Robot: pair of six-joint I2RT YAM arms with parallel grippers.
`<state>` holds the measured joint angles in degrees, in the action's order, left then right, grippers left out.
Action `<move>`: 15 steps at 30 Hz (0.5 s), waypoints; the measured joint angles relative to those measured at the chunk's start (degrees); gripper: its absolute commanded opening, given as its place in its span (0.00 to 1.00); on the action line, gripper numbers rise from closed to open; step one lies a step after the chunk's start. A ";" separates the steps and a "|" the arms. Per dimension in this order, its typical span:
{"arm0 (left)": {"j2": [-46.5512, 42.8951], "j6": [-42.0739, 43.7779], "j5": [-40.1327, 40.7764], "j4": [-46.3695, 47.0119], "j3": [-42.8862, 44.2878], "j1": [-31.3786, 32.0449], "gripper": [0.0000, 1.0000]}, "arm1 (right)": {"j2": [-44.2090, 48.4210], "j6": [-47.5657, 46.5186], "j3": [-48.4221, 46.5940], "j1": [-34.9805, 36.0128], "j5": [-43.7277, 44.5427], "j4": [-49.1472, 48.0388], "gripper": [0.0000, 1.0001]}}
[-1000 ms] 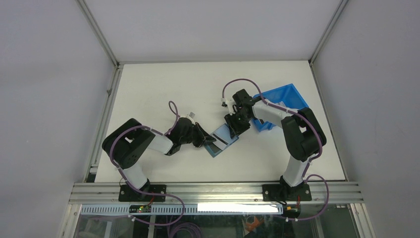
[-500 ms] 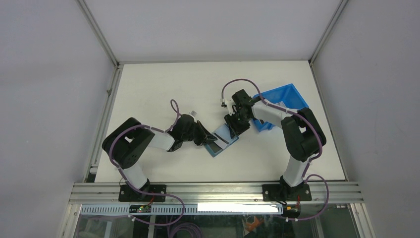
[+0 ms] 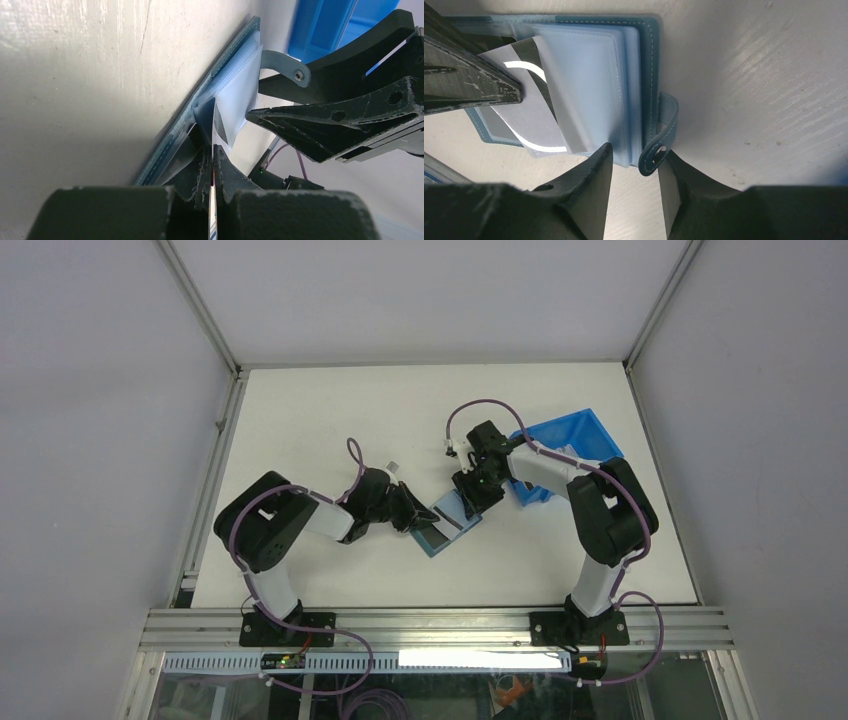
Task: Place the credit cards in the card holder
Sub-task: Insert the credit card into the card holder.
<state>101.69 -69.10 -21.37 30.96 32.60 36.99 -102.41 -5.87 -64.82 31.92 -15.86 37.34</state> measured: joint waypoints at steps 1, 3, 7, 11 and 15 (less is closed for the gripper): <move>0.31 0.13 -0.28 0.37 0.04 -0.20 0.00 | 0.00 0.00 0.00 0.00 0.02 0.00 0.41; 0.70 0.31 -0.96 0.83 0.11 -0.37 0.00 | 0.00 0.00 0.00 0.00 0.02 0.00 0.41; 1.64 0.68 -1.90 1.44 0.70 -0.74 0.01 | 0.00 0.00 -0.02 0.04 0.07 0.02 0.41; 2.08 0.76 -2.25 1.53 1.14 -0.76 0.02 | 0.00 -0.02 -0.09 0.11 0.22 0.11 0.42; 2.62 0.85 -3.02 1.40 1.66 -1.09 0.04 | 0.00 -0.07 -0.13 0.20 0.22 0.20 0.45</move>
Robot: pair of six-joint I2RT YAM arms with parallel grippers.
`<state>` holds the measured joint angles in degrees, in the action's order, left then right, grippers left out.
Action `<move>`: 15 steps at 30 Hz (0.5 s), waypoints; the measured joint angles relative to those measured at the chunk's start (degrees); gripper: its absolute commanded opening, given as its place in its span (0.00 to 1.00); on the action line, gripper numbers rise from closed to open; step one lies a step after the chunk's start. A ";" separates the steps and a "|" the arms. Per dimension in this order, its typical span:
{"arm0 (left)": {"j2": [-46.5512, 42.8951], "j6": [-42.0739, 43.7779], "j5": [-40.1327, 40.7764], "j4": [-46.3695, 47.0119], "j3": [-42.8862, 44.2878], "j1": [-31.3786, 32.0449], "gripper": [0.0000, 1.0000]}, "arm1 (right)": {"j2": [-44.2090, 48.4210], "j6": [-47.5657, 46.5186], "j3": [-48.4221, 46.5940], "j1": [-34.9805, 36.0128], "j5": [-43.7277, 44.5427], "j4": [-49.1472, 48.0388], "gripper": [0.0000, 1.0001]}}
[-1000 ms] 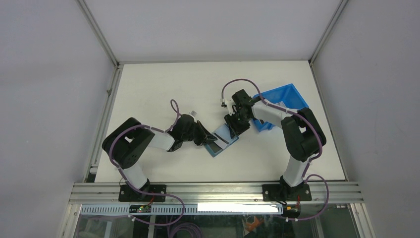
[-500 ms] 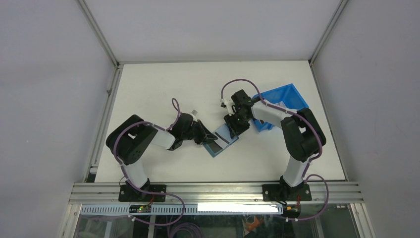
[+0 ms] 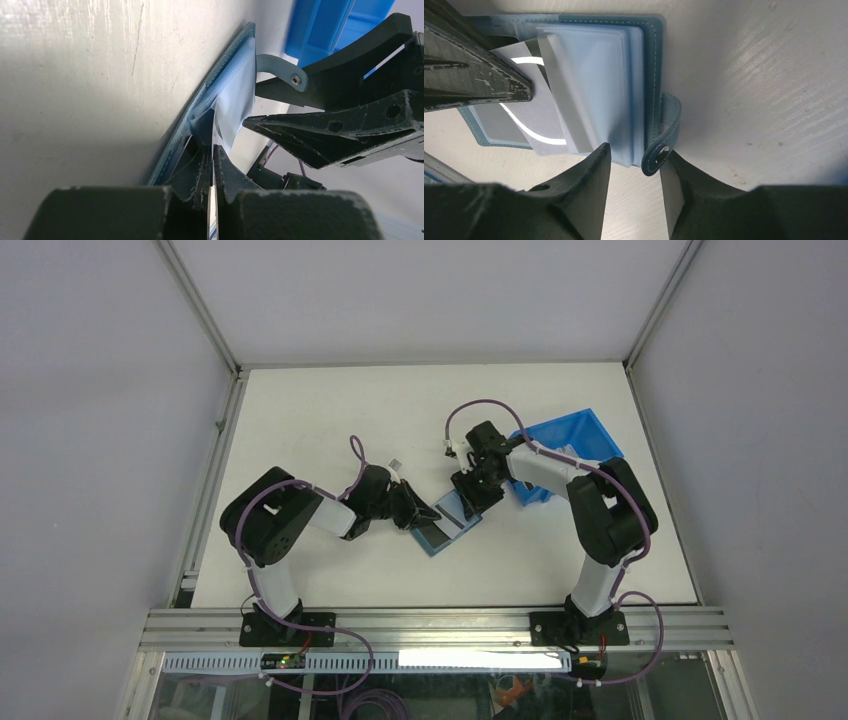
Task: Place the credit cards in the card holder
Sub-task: Insert the credit card into the card holder.
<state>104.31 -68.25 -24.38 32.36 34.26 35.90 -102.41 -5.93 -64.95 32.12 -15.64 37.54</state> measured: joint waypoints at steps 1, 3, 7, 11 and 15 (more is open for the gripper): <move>0.17 0.00 -0.09 0.02 0.13 -0.02 0.05 | 0.00 -0.09 -0.09 0.02 -0.02 0.09 0.47; 0.39 0.02 -0.11 0.04 0.24 -0.02 0.08 | 0.00 -0.33 -0.33 0.17 0.00 0.48 0.50; 0.42 0.02 -0.09 -0.07 0.24 -0.02 0.10 | 0.07 -1.88 -1.64 0.39 0.85 2.54 0.53; 0.42 0.02 -0.07 -0.15 0.24 -0.04 0.12 | 1.90 -3.93 -2.38 0.39 1.92 4.04 0.54; 0.42 0.02 -0.13 -0.17 0.22 -0.35 0.12 | 5.90 -6.32 -2.45 0.39 2.03 5.86 0.44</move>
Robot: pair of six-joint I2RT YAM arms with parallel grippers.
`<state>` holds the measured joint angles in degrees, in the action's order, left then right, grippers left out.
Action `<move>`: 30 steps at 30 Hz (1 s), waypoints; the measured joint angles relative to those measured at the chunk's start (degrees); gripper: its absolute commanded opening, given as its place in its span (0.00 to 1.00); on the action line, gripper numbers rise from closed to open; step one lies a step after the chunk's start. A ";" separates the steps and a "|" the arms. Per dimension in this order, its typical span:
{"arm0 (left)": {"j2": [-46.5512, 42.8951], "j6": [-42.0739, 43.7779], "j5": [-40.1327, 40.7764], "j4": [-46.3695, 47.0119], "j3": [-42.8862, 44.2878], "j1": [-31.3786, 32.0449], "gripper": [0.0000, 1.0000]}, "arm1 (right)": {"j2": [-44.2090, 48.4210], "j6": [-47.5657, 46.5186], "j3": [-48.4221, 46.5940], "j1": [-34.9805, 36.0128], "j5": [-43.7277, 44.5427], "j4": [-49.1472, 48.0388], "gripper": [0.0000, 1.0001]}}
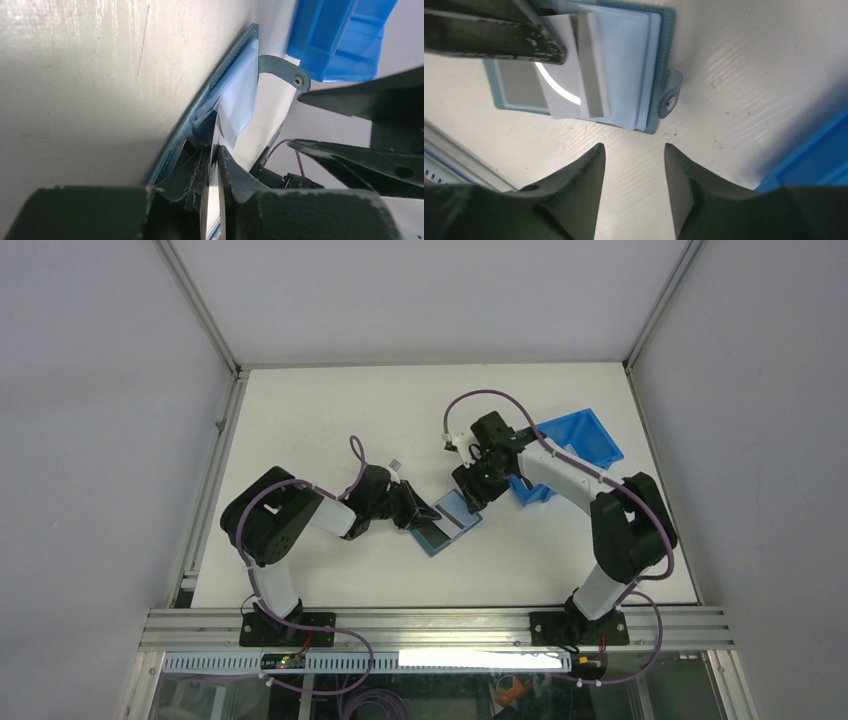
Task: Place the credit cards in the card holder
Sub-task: Insert the credit card into the card holder.
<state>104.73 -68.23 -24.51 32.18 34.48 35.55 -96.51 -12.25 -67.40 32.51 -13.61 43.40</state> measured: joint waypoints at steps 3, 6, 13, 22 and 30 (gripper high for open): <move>0.02 -0.02 0.00 -0.02 0.00 0.00 0.12 | 2.71 -1.38 -0.07 0.07 -2.69 0.68 0.27; 0.04 -0.02 -0.02 0.00 0.00 0.00 0.13 | 4.57 -1.95 -0.07 0.96 -6.69 0.74 0.14; 0.22 -0.20 -0.09 0.26 0.00 0.00 0.13 | 5.18 2.47 1.97 8.00 -12.66 -3.28 0.02; 0.83 -1.27 -0.48 1.62 -0.33 -0.02 0.13 | 3.10 17.35 6.05 13.64 -6.73 -13.99 0.02; 1.36 -1.75 -0.74 2.75 -0.48 -0.04 0.13 | 1.79 19.69 10.36 17.31 0.07 -18.97 0.02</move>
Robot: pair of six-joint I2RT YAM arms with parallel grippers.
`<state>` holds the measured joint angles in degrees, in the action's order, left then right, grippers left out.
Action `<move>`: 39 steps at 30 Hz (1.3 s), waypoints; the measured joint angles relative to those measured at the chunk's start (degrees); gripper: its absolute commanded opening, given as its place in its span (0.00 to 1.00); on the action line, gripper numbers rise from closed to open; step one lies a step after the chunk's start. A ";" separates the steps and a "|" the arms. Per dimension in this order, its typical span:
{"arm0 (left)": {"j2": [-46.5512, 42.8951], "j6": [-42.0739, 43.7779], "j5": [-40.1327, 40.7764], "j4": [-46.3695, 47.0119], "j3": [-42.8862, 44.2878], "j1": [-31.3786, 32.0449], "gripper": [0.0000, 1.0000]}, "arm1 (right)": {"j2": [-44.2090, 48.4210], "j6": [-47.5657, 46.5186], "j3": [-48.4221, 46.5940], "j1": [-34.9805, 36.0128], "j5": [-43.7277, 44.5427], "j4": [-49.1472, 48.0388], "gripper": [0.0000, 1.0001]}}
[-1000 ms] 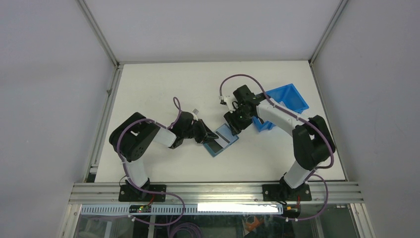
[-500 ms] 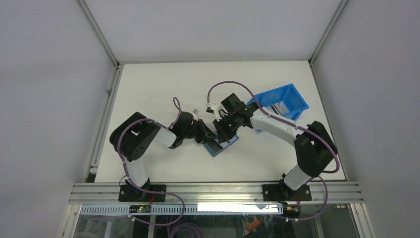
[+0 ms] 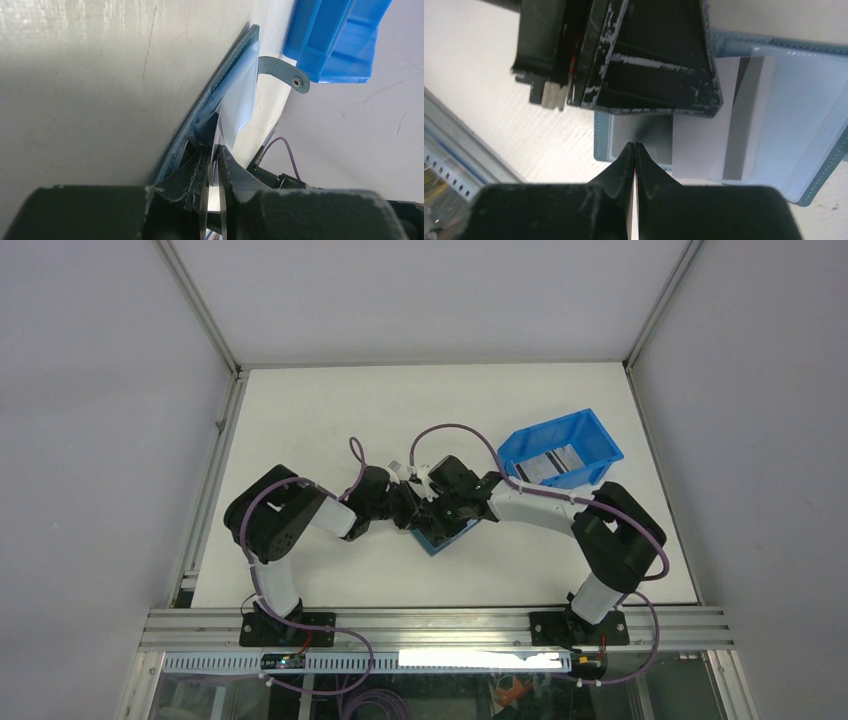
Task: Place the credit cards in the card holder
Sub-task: Insert the credit card into the card holder.
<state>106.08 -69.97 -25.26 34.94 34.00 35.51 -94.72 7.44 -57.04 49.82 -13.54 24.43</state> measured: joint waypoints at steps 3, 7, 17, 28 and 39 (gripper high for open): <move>0.15 -0.02 -0.22 0.28 0.00 -0.02 0.13 | -0.85 0.00 0.02 0.37 2.38 -1.29 0.03; 0.39 -0.15 -0.55 0.72 -0.07 -0.26 0.14 | -3.02 0.00 -0.76 0.46 4.44 -1.20 0.03; 0.59 -0.90 -0.59 1.46 -0.28 -0.26 0.18 | -4.39 -0.57 -2.91 2.29 12.09 -1.27 0.10; 0.72 -1.33 -0.83 2.03 -0.28 -0.33 0.23 | -5.22 -1.84 -4.42 2.71 18.80 0.92 0.23; 0.76 -1.42 -0.83 2.32 -0.28 -0.33 0.26 | -5.33 -3.87 -4.90 2.75 21.88 1.99 0.41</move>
<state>106.85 -71.40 -26.09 37.26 33.71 35.18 -100.05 3.57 -61.93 52.58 8.34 26.41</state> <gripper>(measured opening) 0.245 0.297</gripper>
